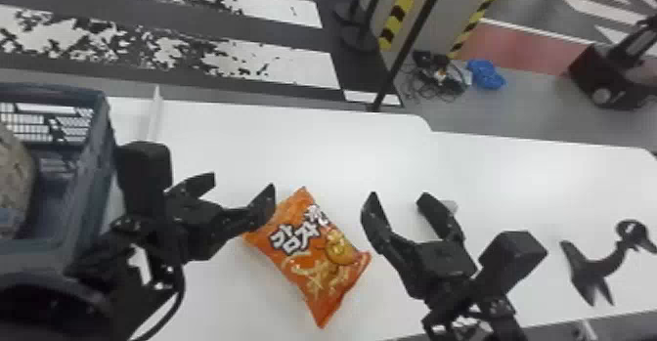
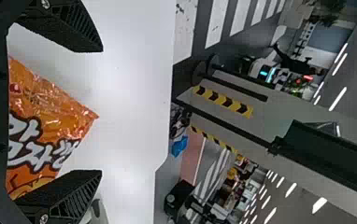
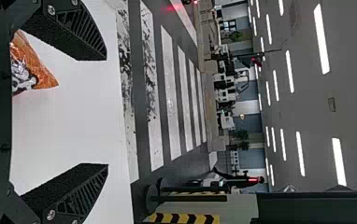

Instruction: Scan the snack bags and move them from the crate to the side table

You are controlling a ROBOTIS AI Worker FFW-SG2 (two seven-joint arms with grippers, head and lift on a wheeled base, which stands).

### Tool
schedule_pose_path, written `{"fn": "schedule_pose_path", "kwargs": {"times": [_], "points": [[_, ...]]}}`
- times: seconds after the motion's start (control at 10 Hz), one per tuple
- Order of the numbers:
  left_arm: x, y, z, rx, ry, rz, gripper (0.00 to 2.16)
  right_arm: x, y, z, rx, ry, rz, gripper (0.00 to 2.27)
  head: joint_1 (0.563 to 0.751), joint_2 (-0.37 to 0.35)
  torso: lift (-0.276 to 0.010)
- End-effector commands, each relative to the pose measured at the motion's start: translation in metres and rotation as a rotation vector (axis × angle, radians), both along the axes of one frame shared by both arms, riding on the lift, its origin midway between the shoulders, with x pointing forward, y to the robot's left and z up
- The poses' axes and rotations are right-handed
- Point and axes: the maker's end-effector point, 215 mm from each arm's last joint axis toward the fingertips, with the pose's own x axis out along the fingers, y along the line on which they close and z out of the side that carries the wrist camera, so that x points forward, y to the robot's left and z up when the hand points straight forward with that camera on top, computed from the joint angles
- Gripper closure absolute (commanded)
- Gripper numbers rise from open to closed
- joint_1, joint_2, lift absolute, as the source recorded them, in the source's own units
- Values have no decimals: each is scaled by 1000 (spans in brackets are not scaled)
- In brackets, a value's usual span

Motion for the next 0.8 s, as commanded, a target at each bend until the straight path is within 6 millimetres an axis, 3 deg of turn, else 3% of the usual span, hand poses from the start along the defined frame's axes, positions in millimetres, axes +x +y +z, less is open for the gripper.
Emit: {"fn": "schedule_pose_path", "kwargs": {"times": [0.0, 0.2, 0.3, 0.5, 0.7], "points": [[-1, 48, 23, 61, -65, 80, 36, -1, 1, -2, 1, 3, 1, 120, 695, -350, -87], [-16, 124, 51, 154, -127, 189, 36, 0, 10, -10, -3, 11, 16, 124, 695, -350, -87], [-25, 152, 59, 181, -137, 228, 36, -2, 21, -16, -32, 14, 35, 124, 695, -300, -87], [-46, 190, 67, 229, -137, 275, 36, -3, 31, -24, -33, 30, 52, 124, 695, -189, -87], [-64, 221, 69, 204, -106, 292, 36, -12, 45, -49, -68, 102, 97, 124, 695, -127, -87]]}}
